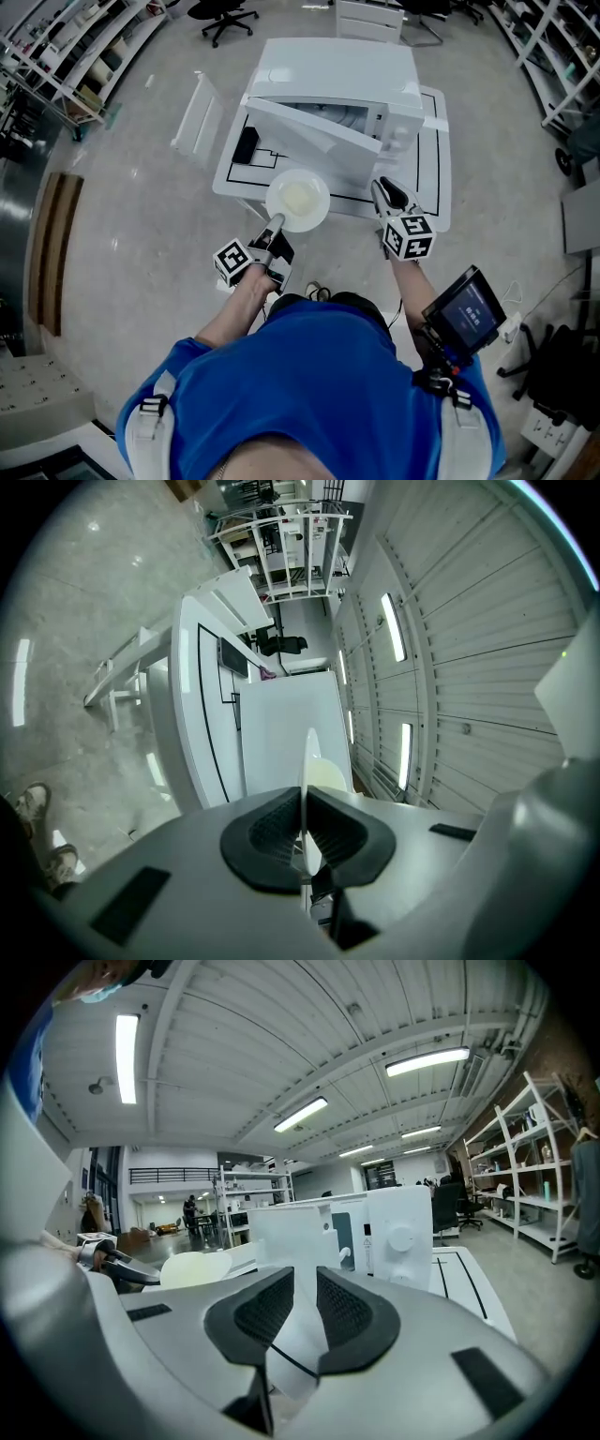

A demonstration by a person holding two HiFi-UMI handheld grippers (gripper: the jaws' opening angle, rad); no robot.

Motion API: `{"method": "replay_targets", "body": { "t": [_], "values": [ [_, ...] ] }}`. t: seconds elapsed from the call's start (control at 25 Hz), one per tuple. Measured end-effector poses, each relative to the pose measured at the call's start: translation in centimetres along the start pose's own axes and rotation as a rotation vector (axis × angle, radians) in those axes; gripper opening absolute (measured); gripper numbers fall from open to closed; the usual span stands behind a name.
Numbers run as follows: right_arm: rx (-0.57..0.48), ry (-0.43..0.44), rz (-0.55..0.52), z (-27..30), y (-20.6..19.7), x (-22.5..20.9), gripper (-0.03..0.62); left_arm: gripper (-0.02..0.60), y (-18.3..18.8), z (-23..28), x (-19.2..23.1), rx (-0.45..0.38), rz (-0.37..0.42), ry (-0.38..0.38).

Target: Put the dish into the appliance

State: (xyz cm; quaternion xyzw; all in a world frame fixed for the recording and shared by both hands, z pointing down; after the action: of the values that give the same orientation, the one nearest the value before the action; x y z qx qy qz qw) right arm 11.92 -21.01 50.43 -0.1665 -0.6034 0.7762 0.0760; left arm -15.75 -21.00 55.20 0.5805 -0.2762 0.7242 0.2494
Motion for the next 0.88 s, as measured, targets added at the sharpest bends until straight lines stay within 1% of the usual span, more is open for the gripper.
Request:
{"method": "replay_targets", "body": {
  "t": [0.2, 0.4, 0.64, 0.88],
  "values": [
    [0.006, 0.037, -0.054, 1.5, 1.5, -0.8, 0.052, 0.017, -0.4, 0.1, -0.1, -0.047, 0.007, -0.003],
    [0.015, 0.067, -0.079, 3.0, 1.9, -1.6, 0.052, 0.017, -0.7, -0.4, 0.2, -0.1, 0.0, 0.002],
    [0.028, 0.088, -0.085, 3.8, 2.0, -1.8, 0.052, 0.017, -1.2, -1.5, 0.3, -0.164, -0.002, 0.013],
    [0.033, 0.127, -0.085, 3.6, 2.1, -1.7, 0.052, 0.017, -2.2, -2.5, -0.1, -0.22, -0.009, 0.014]
  ]
}}
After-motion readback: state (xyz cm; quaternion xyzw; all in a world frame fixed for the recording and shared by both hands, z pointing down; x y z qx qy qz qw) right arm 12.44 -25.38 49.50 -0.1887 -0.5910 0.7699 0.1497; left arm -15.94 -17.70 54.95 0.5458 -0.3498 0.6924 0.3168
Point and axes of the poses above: the fingertips, and each gripper's own axes: z forward along the fingers, x to its left, y out of its top, the point moved 3 cm from there along -z, backward along the fingers, and after that the axes turned 5 degrees about y, right-handed, at the moved point
